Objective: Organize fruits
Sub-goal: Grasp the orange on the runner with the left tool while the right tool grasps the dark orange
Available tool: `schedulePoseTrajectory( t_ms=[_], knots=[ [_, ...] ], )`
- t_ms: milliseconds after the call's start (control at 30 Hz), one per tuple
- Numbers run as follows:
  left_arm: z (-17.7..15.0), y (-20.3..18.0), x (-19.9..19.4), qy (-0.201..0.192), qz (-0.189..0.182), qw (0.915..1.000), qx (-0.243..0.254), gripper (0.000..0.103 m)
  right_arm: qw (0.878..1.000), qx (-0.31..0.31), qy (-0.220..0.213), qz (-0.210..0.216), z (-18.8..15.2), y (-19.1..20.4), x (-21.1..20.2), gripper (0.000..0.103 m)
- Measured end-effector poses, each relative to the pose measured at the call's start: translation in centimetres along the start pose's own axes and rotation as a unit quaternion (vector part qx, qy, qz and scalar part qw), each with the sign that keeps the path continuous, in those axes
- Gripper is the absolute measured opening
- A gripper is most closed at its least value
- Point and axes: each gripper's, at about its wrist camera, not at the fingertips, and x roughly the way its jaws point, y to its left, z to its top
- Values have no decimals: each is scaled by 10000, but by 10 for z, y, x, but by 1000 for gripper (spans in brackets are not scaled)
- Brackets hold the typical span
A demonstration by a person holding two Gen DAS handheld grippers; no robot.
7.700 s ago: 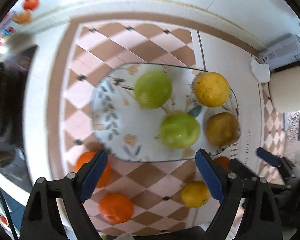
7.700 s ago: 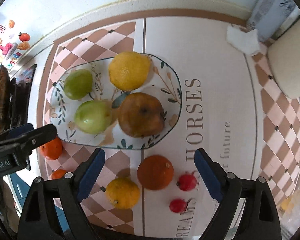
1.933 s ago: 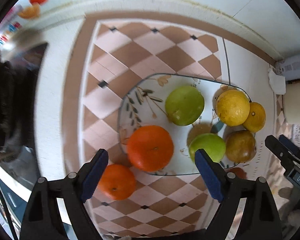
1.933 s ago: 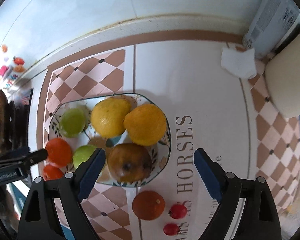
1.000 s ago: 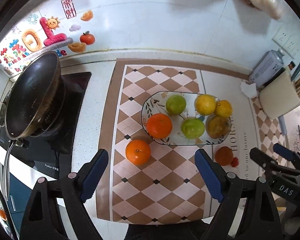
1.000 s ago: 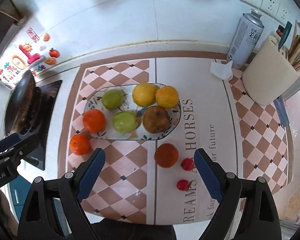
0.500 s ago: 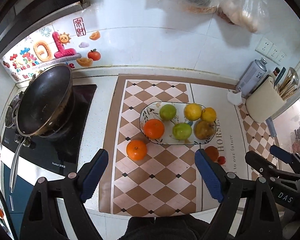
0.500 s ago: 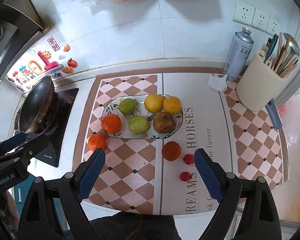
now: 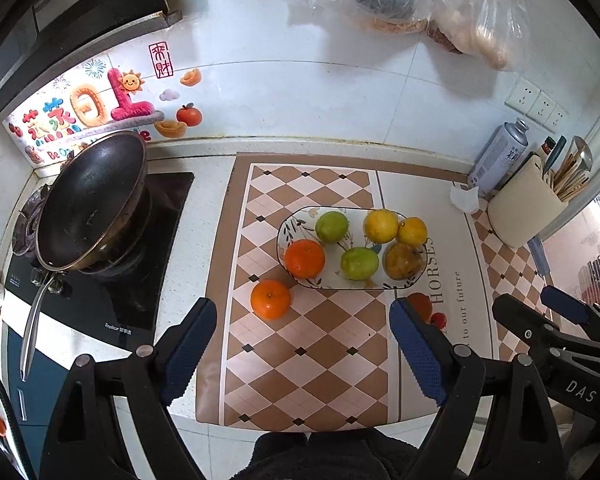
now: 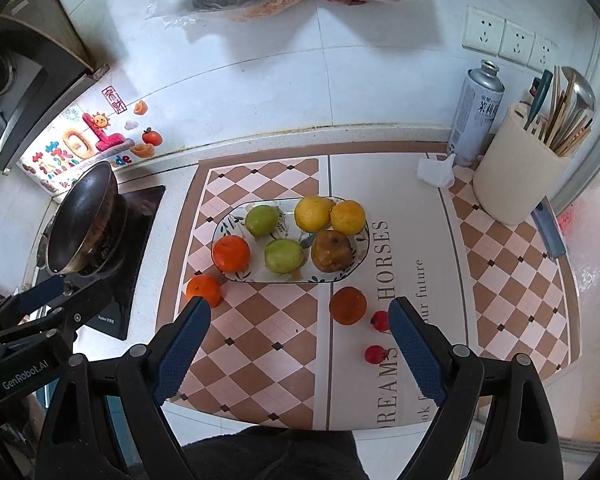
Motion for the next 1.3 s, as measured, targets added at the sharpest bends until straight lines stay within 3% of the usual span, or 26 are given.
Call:
schedulePoseTrajectory(
  t_ms=[100, 167, 300, 600, 867, 1133, 1200, 1300],
  knots=[
    [4, 6, 11, 137, -67, 9998, -132, 89, 9997, 178, 111, 121, 3, -13, 17, 93],
    [7, 12, 24, 256, -47, 9994, -206, 101, 9992, 311, 230, 136, 4, -24, 31, 93],
    [10, 34, 63, 585, 155, 9970, -491, 101, 9965, 645, 526, 98, 4, -55, 76, 93],
    [-3, 72, 163, 1722, 289, 9788, -1073, 101, 9842, 1011, 1447, 170, -6, -93, 195, 92],
    [0, 67, 238, 2397, 302, 9678, -703, 101, 9814, 798, 1743, 132, -6, -85, 240, 84],
    [-4, 49, 267, 2652, 91, 9640, -164, 101, 9750, 552, 2151, 26, -14, -77, 275, 79],
    [-7, 46, 271, 2674, 63, 9635, -105, 97, 9738, 539, 2209, 41, -15, -77, 281, 77],
    [-11, 43, 276, 2722, 39, 9622, -38, 69, 9715, 490, 2317, 83, -20, -75, 294, 66]
  ],
)
